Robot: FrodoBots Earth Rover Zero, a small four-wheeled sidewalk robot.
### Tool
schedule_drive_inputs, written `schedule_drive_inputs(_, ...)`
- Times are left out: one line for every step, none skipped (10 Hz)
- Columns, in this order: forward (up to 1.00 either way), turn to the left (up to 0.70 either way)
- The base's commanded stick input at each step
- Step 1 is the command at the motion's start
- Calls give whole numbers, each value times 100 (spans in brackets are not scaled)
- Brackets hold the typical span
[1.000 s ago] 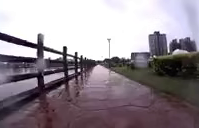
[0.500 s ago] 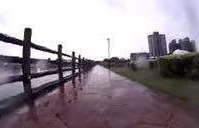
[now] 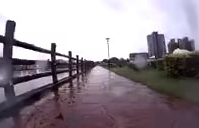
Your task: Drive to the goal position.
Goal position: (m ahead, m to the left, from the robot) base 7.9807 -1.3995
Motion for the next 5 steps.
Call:
schedule_drive_inputs(100, 0)
schedule_drive_inputs(100, 0)
schedule_drive_inputs(100, 0)
schedule_drive_inputs(100, 0)
schedule_drive_inputs(100, 0)
